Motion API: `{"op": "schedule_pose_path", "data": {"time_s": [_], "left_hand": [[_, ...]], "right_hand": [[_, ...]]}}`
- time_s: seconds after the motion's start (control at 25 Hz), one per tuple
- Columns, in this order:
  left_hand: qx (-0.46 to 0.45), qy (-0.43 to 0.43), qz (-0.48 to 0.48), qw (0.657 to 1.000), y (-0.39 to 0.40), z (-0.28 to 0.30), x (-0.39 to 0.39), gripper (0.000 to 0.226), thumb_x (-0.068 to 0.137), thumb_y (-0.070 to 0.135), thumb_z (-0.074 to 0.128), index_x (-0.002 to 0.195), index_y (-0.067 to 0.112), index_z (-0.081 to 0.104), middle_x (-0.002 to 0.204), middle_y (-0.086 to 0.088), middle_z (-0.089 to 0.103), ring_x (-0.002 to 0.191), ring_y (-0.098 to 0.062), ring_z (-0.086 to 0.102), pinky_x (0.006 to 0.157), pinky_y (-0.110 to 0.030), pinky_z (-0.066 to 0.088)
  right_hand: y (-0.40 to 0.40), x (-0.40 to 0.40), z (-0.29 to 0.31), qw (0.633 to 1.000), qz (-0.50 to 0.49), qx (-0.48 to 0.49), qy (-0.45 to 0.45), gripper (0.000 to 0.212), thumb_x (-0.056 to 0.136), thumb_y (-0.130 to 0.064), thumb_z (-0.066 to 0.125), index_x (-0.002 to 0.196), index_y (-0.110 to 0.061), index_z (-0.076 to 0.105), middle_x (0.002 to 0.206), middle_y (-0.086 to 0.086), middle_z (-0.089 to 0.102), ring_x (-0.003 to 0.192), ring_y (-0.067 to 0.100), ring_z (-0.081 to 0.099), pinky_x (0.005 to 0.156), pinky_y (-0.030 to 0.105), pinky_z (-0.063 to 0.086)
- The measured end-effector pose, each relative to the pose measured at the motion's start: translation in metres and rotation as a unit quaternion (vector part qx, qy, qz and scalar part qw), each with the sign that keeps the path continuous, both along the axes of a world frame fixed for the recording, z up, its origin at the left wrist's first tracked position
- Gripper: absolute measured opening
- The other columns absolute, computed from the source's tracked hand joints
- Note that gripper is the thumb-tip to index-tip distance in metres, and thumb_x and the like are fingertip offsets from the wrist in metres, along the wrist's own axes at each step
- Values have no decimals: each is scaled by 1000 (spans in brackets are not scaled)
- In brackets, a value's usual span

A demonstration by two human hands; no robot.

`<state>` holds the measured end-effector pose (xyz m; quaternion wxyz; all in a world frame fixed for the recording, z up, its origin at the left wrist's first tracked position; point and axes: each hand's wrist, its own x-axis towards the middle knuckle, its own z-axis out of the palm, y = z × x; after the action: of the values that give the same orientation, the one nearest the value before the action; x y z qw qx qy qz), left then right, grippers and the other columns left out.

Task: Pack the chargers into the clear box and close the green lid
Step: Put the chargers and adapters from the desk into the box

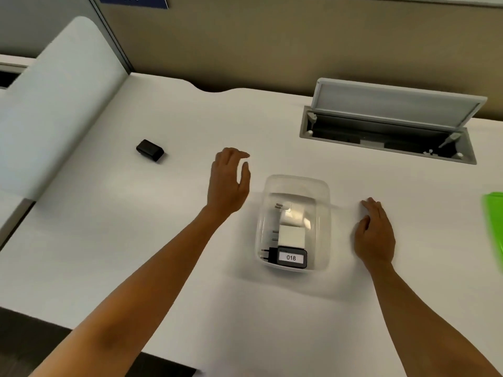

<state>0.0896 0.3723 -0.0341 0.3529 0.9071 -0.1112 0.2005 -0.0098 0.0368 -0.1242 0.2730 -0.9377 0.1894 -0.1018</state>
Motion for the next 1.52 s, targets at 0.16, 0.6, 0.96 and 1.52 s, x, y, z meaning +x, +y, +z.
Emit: {"op": "schedule_pose_path", "data": {"time_s": [0.16, 0.6, 0.96, 1.52], "left_hand": [[159, 131, 144, 968, 89, -26, 44, 43, 87, 10, 52, 129, 4, 52, 135, -15, 51, 128, -36, 45, 100, -47, 39], [344, 312, 159, 871, 187, -37, 92, 78, 88, -8, 53, 155, 2, 14, 157, -24, 18, 145, -44, 15, 92, -55, 51], [570, 305, 106, 756, 131, -24, 69, 25, 82, 14, 54, 105, 7, 59, 97, -5, 58, 88, -20, 56, 82, -30, 42], [280, 122, 12, 952, 9, -1, -2, 37, 90, 14, 66, 123, 3, 57, 111, -18, 58, 96, -35, 56, 87, -43, 45]], "right_hand": [[4, 0, 3, 1000, -1, -8, -13, 44, 98, -7, 38, 140, -16, 51, 151, 0, 47, 145, 17, 35, 116, 39, 35], [7, 3, 4, 1000, -6, -6, -11, 44, 98, -6, 40, 139, -16, 52, 150, 0, 48, 145, 18, 36, 116, 34, 33], [6, 2, 3, 1000, -11, 3, -23, 44, 97, -6, 43, 139, -15, 53, 149, 1, 49, 144, 18, 38, 117, 35, 34], [2, 1, -1, 999, 0, 3, -37, 44, 96, -9, 46, 138, -13, 54, 148, 3, 51, 142, 21, 40, 116, 38, 36]]}}
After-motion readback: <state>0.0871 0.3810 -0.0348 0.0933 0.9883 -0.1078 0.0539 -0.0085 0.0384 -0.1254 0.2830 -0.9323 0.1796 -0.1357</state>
